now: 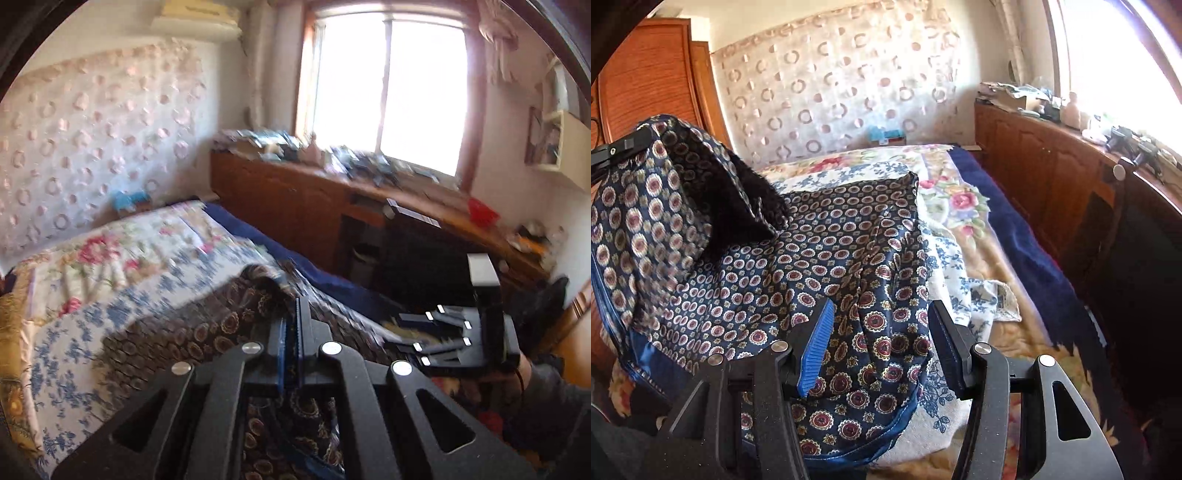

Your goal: Fold small clothes

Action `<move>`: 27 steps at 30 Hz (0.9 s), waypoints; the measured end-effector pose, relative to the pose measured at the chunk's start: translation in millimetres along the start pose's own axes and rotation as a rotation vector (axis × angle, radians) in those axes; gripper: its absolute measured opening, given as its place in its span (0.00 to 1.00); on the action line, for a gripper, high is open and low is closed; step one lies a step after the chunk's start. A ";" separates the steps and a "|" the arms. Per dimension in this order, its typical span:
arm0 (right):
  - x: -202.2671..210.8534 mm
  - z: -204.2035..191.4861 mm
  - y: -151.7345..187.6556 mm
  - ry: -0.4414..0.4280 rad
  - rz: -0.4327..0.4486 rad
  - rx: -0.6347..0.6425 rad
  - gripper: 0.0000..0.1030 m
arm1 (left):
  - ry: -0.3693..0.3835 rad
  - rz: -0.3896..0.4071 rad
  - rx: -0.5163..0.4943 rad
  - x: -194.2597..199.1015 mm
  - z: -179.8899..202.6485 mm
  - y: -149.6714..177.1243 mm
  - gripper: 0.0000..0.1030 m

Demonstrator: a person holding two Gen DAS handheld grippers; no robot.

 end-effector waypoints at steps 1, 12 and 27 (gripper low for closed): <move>-0.8 -0.5 0.0 0.000 -0.002 0.003 0.52 | 0.008 -0.026 -0.011 -2.9 2.1 4.0 0.12; -7.5 -12.3 -14.6 0.000 0.008 0.031 0.52 | -0.025 -0.029 0.029 28.4 -11.1 28.3 0.41; -79.3 -78.3 -106.5 -0.145 -0.021 0.163 0.52 | -0.198 -0.055 0.195 48.9 -101.5 96.6 0.41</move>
Point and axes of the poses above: each gripper's, at about its wrist camera, not at the fingertips, and x roughly against the way its jaws point, z to its right, y to its underside, the point moved 9 cm from there along -x, roughly the way its jaws point, and after that the axes turned 1 degree about z, right-handed, at the moved point
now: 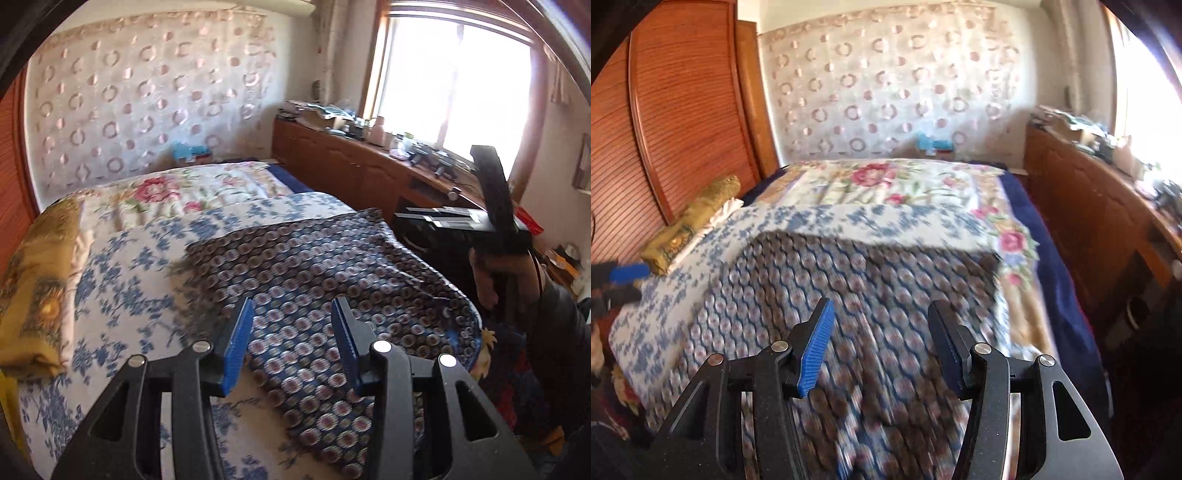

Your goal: Fold small clothes

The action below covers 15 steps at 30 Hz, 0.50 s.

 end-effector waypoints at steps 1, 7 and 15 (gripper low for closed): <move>-13.9 -4.0 -8.3 -0.022 -0.018 0.001 0.52 | -0.008 0.000 0.004 1.3 -4.0 2.2 0.41; -78.2 -14.6 -21.5 -0.071 -0.117 -0.053 0.52 | -0.027 -0.006 0.025 2.5 -20.7 14.2 0.41; -135.8 -10.5 1.0 -0.150 -0.288 -0.183 0.52 | -0.025 -0.018 0.051 1.6 -31.8 24.6 0.41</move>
Point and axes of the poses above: each gripper's, at about its wrist camera, not at the fingertips, and x roughly against the way its jaws point, z to its right, y to its underside, the point moved 9 cm from there along -x, roughly the way its jaws point, and after that the axes turned 1 degree about z, right-handed, at the moved point
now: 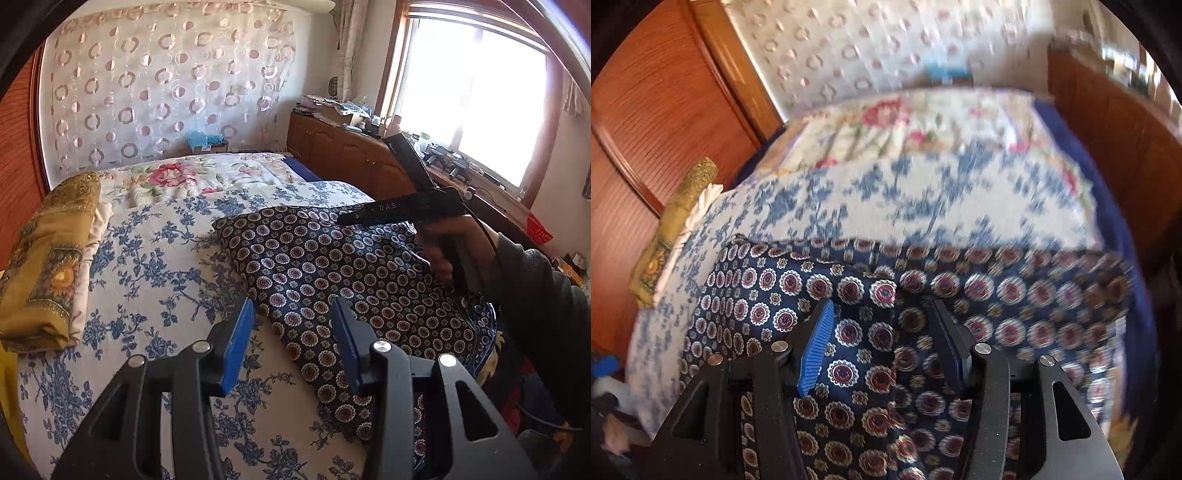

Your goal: Fold small clothes

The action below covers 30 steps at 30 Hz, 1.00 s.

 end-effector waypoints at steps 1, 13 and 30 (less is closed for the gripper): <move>-1.2 -3.4 1.8 -0.026 -0.007 -0.002 0.52 | 0.000 0.000 0.004 0.1 -1.3 1.0 0.41; 44.3 -81.0 -5.5 -0.045 0.155 0.224 0.02 | -0.015 0.018 0.036 6.4 -16.2 3.4 0.41; 37.2 -130.8 107.3 -0.055 0.052 0.371 0.02 | -0.019 0.033 0.050 12.7 -26.0 2.3 0.41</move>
Point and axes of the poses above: each gripper's, at about its wrist camera, not at the fingertips, and x roughly against the way its jaws point, z to its right, y to its underside, the point moved 9 cm from there along -x, roughly the way its jaws point, and after that the axes turned 1 degree about z, right-handed, at the moved point
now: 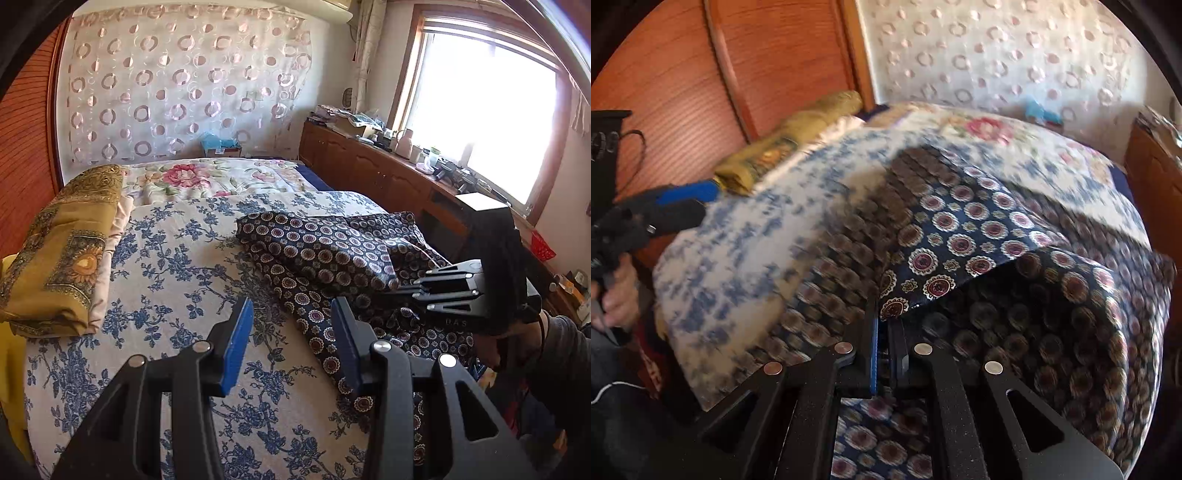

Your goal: Fold small clothes

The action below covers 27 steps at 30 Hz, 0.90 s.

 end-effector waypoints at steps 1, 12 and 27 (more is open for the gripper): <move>3.0 5.5 0.4 0.013 0.005 -0.010 0.02 | 0.000 -0.002 -0.002 -0.5 0.9 0.6 0.41; 51.7 46.9 -10.2 0.126 0.101 -0.067 0.47 | 0.012 -0.012 -0.022 -5.6 12.2 1.4 0.41; -14.2 116.7 -51.5 0.097 -0.011 -0.236 0.32 | 0.023 -0.034 -0.033 -12.1 20.2 11.1 0.41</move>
Point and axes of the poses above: each gripper's, at about its wrist camera, not at the fingertips, and x roughly against the way its jaws point, z to its right, y to its underside, the point moved 9 cm from there along -x, roughly the way its jaws point, and after that the axes turned 1 degree about z, right-handed, at the moved point
